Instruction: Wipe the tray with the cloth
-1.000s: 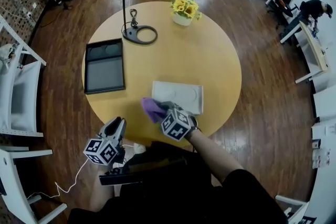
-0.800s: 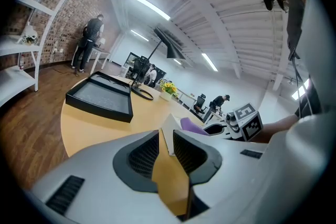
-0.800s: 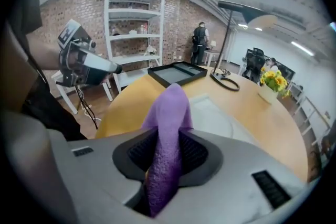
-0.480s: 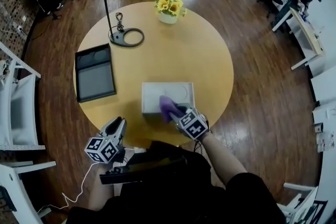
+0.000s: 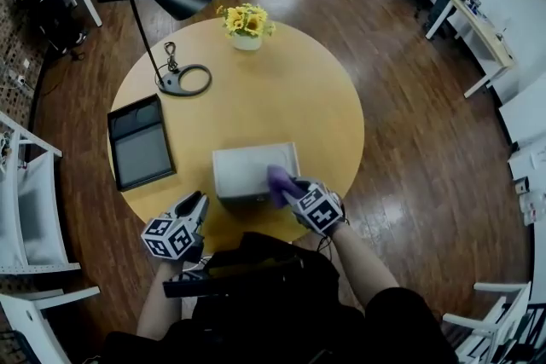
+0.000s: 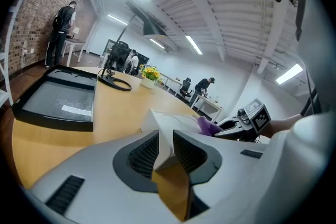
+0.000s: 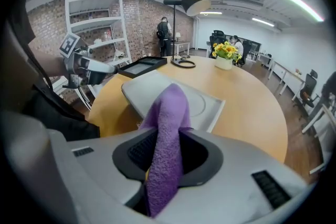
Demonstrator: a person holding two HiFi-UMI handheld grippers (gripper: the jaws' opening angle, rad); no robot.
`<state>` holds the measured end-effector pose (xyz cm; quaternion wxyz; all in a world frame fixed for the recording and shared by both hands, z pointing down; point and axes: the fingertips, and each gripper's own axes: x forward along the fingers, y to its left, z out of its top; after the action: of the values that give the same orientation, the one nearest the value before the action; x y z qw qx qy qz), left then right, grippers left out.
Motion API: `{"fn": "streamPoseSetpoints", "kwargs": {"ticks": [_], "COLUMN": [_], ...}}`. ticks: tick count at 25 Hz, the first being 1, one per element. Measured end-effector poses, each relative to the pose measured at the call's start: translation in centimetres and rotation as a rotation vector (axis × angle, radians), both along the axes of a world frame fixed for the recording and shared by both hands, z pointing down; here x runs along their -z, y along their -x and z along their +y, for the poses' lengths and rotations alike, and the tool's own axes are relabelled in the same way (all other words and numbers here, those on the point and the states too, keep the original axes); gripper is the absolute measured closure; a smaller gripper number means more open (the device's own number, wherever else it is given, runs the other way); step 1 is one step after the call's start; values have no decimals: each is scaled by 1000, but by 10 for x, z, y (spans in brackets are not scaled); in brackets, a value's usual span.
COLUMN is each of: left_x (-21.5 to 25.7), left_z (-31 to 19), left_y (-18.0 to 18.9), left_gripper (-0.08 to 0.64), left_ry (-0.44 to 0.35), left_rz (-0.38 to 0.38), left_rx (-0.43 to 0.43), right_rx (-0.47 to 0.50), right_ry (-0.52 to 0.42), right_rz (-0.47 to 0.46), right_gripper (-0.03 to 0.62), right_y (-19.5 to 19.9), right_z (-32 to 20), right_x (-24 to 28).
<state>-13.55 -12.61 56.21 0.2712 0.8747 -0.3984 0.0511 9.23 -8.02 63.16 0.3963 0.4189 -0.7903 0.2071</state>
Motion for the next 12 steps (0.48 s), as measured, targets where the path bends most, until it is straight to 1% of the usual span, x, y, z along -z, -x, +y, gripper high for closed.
{"fn": "streamPoseSetpoints", "kwargs": {"ticks": [3,5,6,8,9,10,12], "left_x": [-1,-1,-1,0,1,0,-4], "left_z": [-14,-19,-20,-22,-24,-28,-35], "left_y": [-11,-18,-22,-30,-34,-39,-45], "left_gripper": [482,480,480,437,437,414,400], "left_ry": [-7,-8,-6,-3,-4,-5,2], "left_rz": [-51,-71,-78,-95,-107,-122,-156], "left_rx": [-20,-27,-33,-49,-59,-68,-85], "right_rx": [16,17,7,-58,-109,-166,-278], "right_ry": [34,51,50,31,20,13,25], "right_rz": [10,-23,-63,-172,-228,-282,-403], "right_gripper": [488,488,488,488,488,488,488], "right_y": [-3,-9,-14,-32,-45,-59,-79], "right_z": [1,2,2,-10,-21,-34,-62], "right_x": [2,10,16,34,42,47,53]}}
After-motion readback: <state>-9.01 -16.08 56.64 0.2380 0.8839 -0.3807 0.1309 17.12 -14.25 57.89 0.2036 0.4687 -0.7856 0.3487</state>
